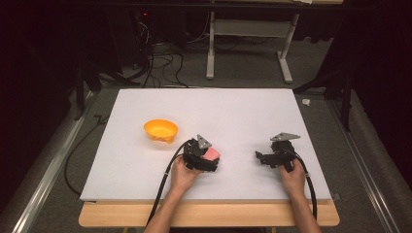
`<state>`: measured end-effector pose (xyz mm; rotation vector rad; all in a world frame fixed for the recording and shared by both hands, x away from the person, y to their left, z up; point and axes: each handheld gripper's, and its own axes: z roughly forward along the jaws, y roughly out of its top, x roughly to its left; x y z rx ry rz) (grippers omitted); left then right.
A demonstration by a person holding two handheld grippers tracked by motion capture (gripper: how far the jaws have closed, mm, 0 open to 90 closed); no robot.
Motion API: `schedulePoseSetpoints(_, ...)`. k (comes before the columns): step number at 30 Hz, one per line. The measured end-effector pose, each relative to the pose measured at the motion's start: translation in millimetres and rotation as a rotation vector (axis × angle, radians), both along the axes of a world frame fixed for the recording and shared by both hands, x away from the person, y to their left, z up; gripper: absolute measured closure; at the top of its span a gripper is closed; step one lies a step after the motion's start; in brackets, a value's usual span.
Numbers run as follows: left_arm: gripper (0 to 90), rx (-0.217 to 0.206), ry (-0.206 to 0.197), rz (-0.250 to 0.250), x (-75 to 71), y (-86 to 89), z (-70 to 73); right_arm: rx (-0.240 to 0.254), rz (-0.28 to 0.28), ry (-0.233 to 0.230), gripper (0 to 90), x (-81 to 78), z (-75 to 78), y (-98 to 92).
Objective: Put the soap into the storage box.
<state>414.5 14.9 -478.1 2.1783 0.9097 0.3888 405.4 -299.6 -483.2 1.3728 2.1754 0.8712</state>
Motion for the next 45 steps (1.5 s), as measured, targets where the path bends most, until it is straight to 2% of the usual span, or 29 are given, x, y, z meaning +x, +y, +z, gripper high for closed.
schedulePoseSetpoints(3,13.6,-0.03,-0.011,0.012,-2.4,5.7,6.8,0.0,0.0,0.0,14.4,0.0,0.0,0.0)
schedulePoseSetpoints(8,13.6,-0.056,-0.034,0.018,-8.7,15.7,20.4,0.0,0.0,0.0,14.5,0.0,0.0,0.0)
schedulePoseSetpoints(19,13.6,-0.102,-0.042,0.059,-12.3,34.3,33.2,-0.001,0.001,-0.001,14.5,0.1,0.0,-0.1)
schedulePoseSetpoints(39,13.6,-0.139,-0.071,0.147,-17.2,74.8,53.7,-0.001,0.0,-0.001,14.5,0.0,0.0,0.0)
schedulePoseSetpoints(45,13.6,-0.135,-0.085,0.171,-18.3,85.5,60.7,-0.002,0.001,-0.002,14.5,0.0,-0.1,-0.1)
